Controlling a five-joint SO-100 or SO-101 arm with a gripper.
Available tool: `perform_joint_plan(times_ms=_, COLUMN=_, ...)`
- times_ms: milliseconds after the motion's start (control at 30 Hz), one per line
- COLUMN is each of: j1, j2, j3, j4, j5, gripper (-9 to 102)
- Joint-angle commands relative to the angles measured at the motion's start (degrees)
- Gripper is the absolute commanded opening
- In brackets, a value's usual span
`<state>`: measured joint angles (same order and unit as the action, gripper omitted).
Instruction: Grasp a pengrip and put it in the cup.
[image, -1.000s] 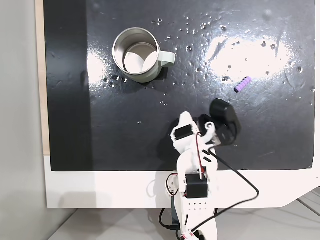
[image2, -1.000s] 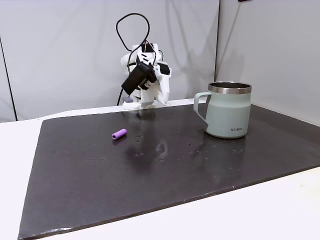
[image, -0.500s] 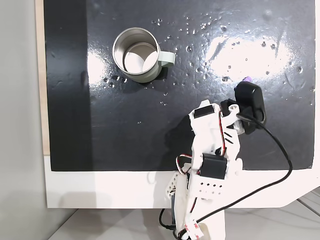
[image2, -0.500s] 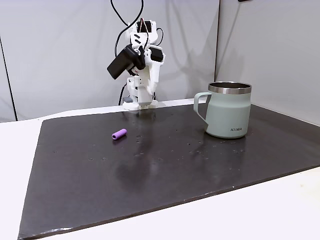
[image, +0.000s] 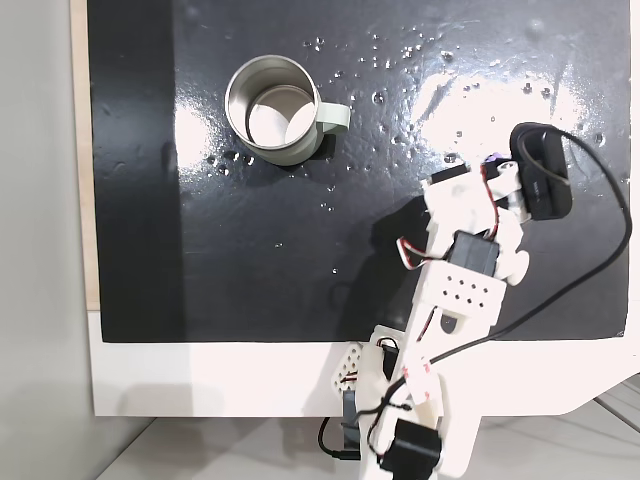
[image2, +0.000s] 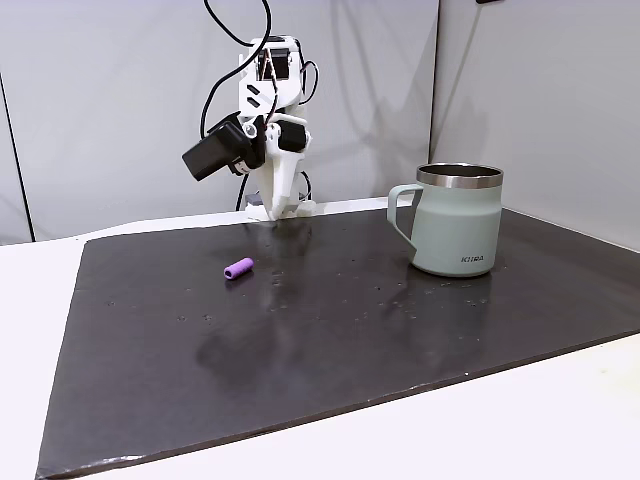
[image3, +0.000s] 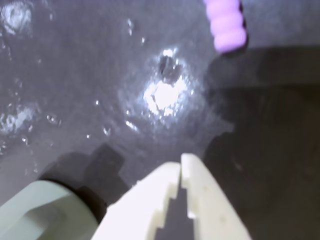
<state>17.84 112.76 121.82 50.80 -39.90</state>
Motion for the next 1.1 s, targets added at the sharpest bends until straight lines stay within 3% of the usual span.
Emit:
perform_joint_plan(times_ms=0, j1=1.7, j2=-5.5, j3=-8.4, j4=-1.9, j5=-3.3, gripper=0)
perform_joint_plan(times_ms=200, j1=4.1, j2=-12.4, j3=-14.9, j4=-1.8, j5=-10.2, gripper=0)
perform_joint_plan(times_ms=400, j1=6.7, j2=-10.5, j3=-16.2, j4=2.1, j5=-25.1, gripper=4)
perform_joint_plan(times_ms=567, j1=9.5, j2=-11.8, j3=-17.3, j4=1.7, j5=-35.0, gripper=16)
perform_joint_plan(times_ms=833, j1=11.4, j2=-17.1, j3=-19.7, j4=-1.1, j5=-39.6, gripper=25)
perform_joint_plan(times_ms=1067, j1=12.3, j2=-26.5, j3=-25.1, j4=-1.1, j5=-41.3, gripper=25)
